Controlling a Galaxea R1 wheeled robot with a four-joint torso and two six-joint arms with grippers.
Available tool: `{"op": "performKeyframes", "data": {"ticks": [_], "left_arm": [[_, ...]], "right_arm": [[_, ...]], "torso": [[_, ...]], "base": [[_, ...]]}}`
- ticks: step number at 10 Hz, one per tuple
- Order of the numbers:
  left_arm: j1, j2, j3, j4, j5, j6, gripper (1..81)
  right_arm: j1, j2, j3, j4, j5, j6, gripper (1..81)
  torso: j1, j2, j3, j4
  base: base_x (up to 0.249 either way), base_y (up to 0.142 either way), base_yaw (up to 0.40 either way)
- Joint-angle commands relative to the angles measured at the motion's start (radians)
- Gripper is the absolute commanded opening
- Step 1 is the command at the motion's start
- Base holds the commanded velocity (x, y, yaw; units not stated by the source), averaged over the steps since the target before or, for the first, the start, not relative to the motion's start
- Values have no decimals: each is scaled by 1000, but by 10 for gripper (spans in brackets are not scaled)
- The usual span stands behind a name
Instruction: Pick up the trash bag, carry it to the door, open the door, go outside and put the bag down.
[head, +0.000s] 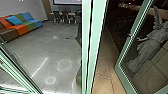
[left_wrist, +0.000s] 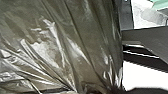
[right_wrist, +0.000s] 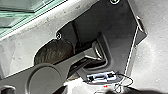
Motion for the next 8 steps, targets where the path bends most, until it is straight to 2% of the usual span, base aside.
{"op": "performKeyframes", "data": {"ticks": [1,2,5,6,8], "left_arm": [[-4,5,0,-1,90,6,10],[-4,6,-4,-1,90,4,10],[-4,24,-37,1,84,4,10],[-4,33,-51,2,84,6,10],[-4,45,-69,4,84,7,10]], "right_arm": [[11,105,-163,-54,-41,3,811],[11,148,-222,-52,-40,3,811],[7,267,-391,-55,-30,1,811],[2,289,-414,-57,-30,0,811],[-1,323,-444,-58,-30,0,811]], "torso": [[0,0,0,0],[0,0,74,0],[0,0,139,0],[0,0,148,0],[-1,-1,208,0]], "base": [[0,0,0],[0,0,0],[0,0,0],[0,0,0],[0,0,0]]}}
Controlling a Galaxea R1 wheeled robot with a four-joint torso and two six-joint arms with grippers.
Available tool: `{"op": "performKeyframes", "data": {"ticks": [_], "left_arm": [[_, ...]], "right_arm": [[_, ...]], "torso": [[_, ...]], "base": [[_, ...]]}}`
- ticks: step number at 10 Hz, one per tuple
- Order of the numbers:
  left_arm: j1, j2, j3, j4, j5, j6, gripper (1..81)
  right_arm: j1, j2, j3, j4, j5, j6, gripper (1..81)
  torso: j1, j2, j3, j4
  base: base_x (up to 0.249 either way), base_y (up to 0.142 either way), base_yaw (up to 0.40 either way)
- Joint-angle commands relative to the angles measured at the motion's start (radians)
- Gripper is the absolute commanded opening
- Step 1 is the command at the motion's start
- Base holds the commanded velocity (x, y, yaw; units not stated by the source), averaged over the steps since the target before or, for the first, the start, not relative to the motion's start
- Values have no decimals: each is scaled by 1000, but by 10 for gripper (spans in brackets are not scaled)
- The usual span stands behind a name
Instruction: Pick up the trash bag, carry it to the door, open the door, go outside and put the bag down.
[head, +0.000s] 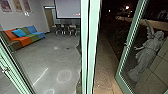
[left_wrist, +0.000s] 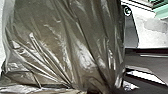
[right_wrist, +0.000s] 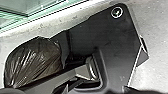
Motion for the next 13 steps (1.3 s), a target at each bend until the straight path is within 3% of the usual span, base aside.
{"op": "performKeyframes", "data": {"ticks": [1,4,10,13], "left_arm": [[-25,5,4,4,76,7,10],[-31,6,4,5,72,4,10],[-31,42,-84,8,76,10,10],[-32,42,-84,8,79,12,10]], "right_arm": [[23,9,-30,-22,-30,-2,811],[6,89,-138,-47,-36,-2,811],[-22,315,-520,-57,-41,-2,811],[-28,371,-615,-57,-41,-2,811]], "torso": [[0,0,0,0],[-2,-2,24,0],[-2,-2,23,0],[-2,-2,23,0]], "base": [[0,0,0],[0,0,0],[0,0,0],[0,0,0]]}}
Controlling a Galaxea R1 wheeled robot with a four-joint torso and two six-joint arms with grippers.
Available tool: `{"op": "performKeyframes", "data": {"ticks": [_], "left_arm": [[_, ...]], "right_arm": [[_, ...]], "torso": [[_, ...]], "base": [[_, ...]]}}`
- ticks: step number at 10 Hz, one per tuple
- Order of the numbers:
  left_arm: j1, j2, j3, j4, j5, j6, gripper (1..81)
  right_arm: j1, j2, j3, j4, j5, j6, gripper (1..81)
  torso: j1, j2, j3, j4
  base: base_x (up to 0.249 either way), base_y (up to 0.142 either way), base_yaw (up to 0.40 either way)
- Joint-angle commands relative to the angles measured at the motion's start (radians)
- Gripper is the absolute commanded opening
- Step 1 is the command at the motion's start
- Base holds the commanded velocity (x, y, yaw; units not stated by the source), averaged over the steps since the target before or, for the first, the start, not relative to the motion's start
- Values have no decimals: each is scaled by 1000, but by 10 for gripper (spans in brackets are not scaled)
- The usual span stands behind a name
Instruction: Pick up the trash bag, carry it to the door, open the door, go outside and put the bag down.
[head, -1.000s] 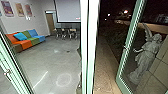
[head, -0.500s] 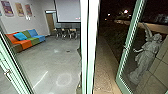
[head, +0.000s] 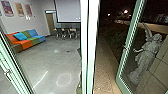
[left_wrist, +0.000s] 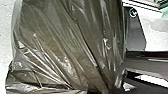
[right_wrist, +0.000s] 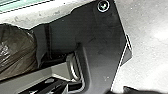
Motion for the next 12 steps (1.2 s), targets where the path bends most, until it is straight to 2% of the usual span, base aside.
{"op": "performKeyframes", "data": {"ticks": [1,12], "left_arm": [[-37,4,6,7,76,11,10],[-37,-4,6,7,80,14,10]], "right_arm": [[22,49,-78,-17,-41,-3,811],[14,63,-78,-17,-41,-17,811]], "torso": [[0,0,0,0],[0,0,0,0]], "base": [[0,0,0],[0,0,0]]}}
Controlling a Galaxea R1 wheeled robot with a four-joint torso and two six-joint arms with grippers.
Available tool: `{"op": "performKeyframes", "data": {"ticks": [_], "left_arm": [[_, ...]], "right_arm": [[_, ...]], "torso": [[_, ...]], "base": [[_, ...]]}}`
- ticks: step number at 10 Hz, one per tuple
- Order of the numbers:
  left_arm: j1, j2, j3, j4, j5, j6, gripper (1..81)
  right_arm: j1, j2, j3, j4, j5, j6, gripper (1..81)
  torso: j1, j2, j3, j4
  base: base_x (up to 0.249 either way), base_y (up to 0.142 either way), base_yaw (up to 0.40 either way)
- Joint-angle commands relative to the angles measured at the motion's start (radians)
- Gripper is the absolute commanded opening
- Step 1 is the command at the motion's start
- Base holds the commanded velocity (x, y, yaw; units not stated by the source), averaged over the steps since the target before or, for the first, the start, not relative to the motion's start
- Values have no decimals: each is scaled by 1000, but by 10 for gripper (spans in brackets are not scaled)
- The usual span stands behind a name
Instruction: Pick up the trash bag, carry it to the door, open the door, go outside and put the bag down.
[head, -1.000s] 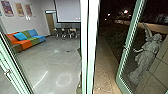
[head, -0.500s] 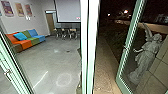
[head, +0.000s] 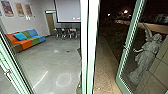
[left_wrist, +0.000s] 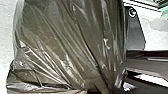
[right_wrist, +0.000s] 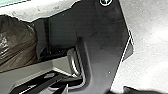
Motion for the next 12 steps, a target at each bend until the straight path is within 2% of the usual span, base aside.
{"op": "performKeyframes", "data": {"ticks": [1,12], "left_arm": [[-37,-5,6,6,77,11,10],[-37,-5,4,-1,77,11,10]], "right_arm": [[33,0,1,-10,-41,-2,811],[27,15,-4,-10,-41,-2,811]], "torso": [[0,0,0,0],[0,0,0,0]], "base": [[0,0,-111],[0,0,-141]]}}
